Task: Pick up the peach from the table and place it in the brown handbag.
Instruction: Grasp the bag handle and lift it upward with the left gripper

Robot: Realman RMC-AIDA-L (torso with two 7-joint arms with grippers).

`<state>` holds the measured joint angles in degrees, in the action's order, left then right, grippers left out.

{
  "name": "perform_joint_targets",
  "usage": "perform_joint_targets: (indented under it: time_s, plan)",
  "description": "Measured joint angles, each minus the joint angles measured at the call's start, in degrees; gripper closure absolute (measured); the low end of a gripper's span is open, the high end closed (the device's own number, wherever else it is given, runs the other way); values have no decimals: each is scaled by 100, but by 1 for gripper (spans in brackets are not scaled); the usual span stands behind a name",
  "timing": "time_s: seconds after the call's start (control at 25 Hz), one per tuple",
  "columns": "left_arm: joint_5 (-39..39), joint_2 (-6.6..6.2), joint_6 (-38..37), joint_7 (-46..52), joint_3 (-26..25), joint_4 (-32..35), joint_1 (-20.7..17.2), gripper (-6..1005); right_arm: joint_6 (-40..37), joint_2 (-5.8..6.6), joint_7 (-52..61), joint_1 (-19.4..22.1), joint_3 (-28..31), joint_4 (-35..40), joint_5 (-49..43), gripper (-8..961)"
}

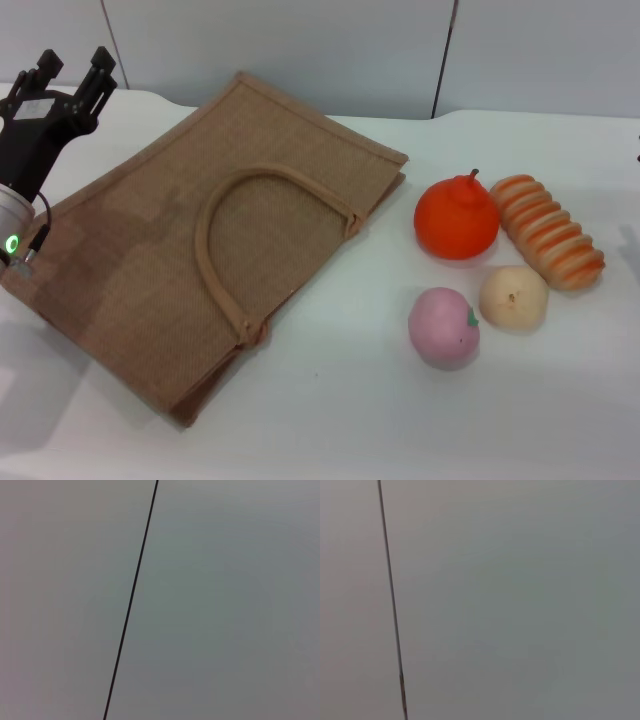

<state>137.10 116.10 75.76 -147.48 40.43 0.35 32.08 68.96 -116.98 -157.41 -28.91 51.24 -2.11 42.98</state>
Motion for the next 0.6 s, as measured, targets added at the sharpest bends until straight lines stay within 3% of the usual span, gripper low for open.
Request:
perform_joint_targets:
  time_s: [0.6]
  plan:
    - [0, 0, -1, 3, 0, 0, 0, 276, -5, 0, 0, 0, 0, 0, 0, 124]
